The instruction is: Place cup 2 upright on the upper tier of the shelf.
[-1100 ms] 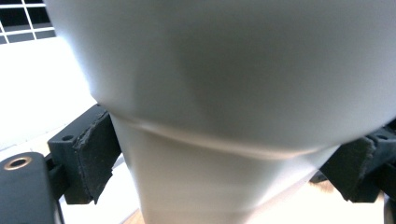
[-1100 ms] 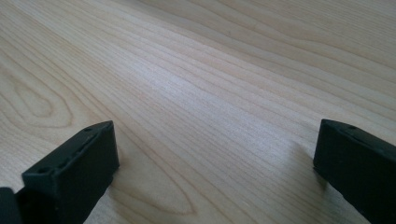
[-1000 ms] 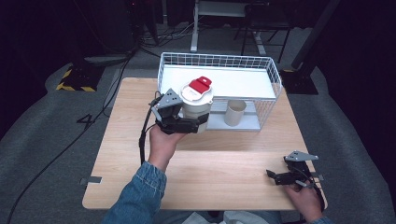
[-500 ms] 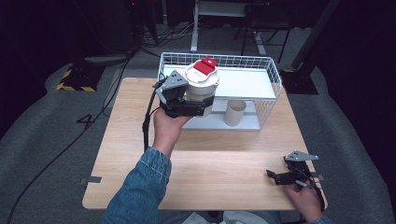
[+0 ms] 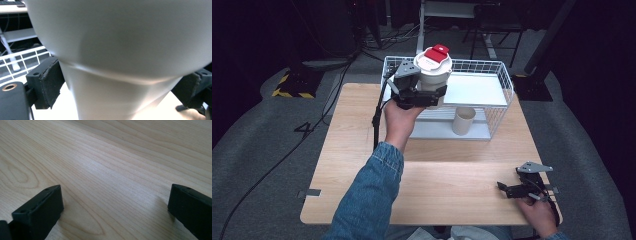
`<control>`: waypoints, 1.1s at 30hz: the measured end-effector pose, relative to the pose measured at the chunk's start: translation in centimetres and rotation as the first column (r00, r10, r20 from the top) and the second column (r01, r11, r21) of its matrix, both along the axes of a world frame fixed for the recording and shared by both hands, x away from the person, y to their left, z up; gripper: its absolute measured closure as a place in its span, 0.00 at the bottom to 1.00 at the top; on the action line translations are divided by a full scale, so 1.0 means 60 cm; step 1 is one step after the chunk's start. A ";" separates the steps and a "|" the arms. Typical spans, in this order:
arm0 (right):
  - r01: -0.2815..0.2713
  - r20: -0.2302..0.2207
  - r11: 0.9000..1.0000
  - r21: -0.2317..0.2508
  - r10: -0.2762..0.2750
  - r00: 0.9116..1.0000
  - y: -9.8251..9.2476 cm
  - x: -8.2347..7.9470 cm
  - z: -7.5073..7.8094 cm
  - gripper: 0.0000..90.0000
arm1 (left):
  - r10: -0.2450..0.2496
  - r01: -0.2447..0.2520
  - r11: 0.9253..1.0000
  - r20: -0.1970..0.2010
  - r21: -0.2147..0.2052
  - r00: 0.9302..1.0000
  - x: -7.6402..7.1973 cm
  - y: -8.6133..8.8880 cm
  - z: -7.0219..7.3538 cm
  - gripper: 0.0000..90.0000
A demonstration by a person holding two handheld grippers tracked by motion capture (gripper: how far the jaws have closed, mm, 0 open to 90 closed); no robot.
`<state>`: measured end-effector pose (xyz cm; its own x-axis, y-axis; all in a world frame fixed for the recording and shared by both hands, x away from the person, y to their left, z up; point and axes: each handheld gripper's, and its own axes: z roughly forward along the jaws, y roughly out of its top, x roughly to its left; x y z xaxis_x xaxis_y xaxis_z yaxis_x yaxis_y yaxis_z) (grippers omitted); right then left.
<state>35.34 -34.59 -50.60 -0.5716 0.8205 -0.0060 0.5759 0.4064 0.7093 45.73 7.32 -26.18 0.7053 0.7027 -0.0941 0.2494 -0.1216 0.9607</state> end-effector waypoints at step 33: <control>0.001 0.000 1.000 0.003 -0.001 1.000 0.000 0.000 0.000 0.00 | 0.173 -0.174 0.985 -0.041 -0.002 0.984 0.117 -0.056 -0.035 0.12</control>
